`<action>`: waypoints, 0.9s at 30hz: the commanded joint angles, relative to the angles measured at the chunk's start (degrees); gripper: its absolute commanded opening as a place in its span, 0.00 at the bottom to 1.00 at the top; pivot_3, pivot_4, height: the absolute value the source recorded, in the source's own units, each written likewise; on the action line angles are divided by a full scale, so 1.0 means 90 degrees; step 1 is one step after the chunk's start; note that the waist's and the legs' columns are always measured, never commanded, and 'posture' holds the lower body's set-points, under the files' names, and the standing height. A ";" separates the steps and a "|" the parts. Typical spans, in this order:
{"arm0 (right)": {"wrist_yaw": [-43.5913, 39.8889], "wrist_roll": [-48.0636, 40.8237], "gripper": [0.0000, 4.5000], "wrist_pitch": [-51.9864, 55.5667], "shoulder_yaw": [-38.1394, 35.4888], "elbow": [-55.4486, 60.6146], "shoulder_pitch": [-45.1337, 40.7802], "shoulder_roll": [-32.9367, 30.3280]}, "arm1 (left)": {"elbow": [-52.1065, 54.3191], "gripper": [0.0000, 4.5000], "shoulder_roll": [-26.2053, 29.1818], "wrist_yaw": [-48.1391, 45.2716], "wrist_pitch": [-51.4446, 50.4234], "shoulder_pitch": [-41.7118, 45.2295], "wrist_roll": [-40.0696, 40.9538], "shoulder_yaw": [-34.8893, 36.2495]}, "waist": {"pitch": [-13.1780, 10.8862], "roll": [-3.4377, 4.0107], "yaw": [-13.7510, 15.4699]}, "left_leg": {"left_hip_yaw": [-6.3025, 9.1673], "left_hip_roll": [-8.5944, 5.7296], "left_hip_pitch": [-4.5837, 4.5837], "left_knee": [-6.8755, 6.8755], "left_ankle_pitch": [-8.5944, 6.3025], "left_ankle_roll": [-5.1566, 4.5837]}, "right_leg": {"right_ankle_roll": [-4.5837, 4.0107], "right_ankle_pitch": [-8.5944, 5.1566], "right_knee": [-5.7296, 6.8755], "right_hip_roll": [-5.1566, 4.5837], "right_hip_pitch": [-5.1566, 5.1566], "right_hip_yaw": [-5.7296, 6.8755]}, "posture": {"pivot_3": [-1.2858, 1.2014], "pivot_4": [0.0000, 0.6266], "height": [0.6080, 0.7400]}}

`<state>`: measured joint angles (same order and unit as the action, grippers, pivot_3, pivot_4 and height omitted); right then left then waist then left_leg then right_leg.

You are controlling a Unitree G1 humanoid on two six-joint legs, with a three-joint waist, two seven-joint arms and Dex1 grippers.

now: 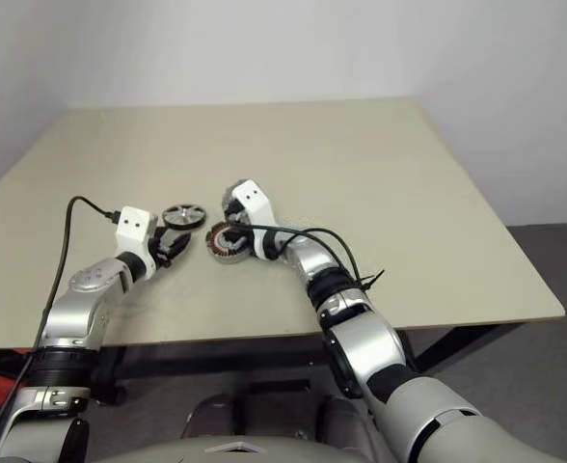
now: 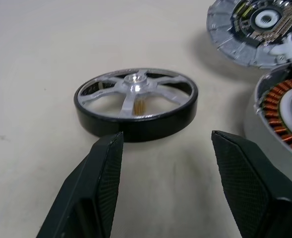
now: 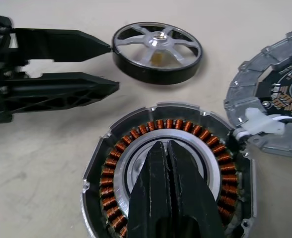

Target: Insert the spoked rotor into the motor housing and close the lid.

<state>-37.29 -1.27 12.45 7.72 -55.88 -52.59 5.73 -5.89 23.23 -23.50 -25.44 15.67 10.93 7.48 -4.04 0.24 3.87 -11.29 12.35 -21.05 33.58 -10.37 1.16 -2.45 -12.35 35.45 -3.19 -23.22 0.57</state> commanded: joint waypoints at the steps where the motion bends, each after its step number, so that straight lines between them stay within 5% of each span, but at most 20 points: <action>1: 0.0426 -0.0027 0.02 -0.0047 -0.0274 -0.0470 -0.0283 -0.0111 | 0.0174 0.67 0.0063 0.0032 0.0091 0.0063 0.0029 0.0121 | 0.0000 0.0000 0.0024 | 0.0000 0.0000 0.0000 0.0000 0.0001 0.0001 | 0.0001 -0.0001 0.0001 -0.0001 0.0000 0.0000 | 0.52 0.00 1.00; 20: -0.0798 -0.0320 0.02 0.0562 0.0041 0.2060 0.0087 -0.0152 | 0.0073 0.67 0.0082 0.0007 0.0101 0.0115 0.0007 0.0080 | -0.0003 -0.0010 0.0023 | 0.0014 -0.0004 -0.0032 -0.0034 0.0012 0.0019 | -0.0020 -0.0025 -0.0002 -0.0007 -0.0020 0.0032 | 0.52 0.00 1.00; 27: -0.0545 0.0115 0.02 0.0723 0.0480 0.1351 0.0605 -0.0214 | 0.0076 0.67 0.0069 0.0021 0.0111 0.0104 0.0008 0.0085 | -0.0003 -0.0012 0.0024 | 0.0021 -0.0004 -0.0025 -0.0033 0.0013 0.0020 | -0.0019 -0.0025 -0.0001 -0.0008 -0.0009 0.0038 | 0.52 0.00 1.00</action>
<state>-43.43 -1.27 18.92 11.44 -42.79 -46.37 3.92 -6.33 23.29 -23.41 -25.38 15.63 10.91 7.51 -4.07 0.13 4.08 -11.08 12.31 -21.27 33.28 -10.24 1.35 -2.62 -12.58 35.45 -3.27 -23.30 0.92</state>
